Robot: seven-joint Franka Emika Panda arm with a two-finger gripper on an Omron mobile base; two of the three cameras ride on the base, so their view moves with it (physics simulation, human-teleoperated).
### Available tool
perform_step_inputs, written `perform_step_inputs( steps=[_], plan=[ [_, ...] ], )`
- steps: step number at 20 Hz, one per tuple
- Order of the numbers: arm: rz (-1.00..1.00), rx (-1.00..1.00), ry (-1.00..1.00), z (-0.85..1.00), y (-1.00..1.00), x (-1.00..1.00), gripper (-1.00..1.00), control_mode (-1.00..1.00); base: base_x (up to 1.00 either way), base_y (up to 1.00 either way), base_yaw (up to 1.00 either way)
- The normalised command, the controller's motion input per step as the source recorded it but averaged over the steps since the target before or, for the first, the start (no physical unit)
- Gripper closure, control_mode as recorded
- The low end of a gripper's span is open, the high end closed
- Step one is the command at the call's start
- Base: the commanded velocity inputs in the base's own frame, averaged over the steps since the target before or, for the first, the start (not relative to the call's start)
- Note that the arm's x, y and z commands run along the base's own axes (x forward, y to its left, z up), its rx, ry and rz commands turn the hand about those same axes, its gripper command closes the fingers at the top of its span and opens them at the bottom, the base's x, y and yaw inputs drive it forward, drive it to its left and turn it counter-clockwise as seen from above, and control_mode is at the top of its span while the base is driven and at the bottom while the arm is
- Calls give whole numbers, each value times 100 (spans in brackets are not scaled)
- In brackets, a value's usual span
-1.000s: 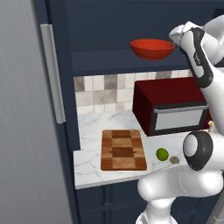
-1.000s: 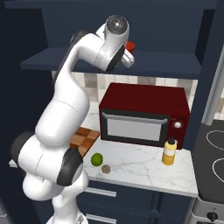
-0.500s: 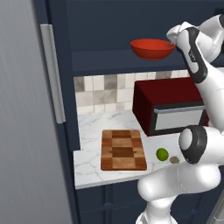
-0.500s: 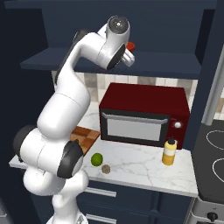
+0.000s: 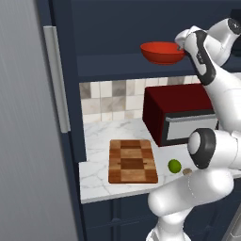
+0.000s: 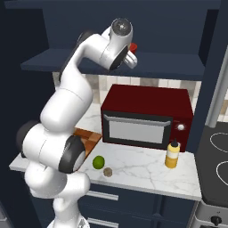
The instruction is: Open the cabinet. Place the bowl and condiment on the counter. Then place the lime and garlic on the cutting board.
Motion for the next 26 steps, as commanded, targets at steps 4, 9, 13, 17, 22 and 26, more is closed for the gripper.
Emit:
perform_step_inputs(
  steps=[4, 9, 13, 17, 22, 26],
  plan=[
    [0, 0, 1, -9, 0, 25, -100, -100, 0, 0, 0],
    [0, 0, 1, -9, 0, 24, -100, -100, 0, 0, 0],
    [0, 0, 0, -10, 0, 20, -100, -100, 0, 0, 0],
    [0, 0, 1, -11, 0, 20, -100, -100, 0, 0, 0],
    [0, 0, 1, -11, 0, 17, -100, -100, 0, 0, 0],
    [0, 0, 1, -12, 0, 15, -100, -100, 0, 0, 0]
  ],
)
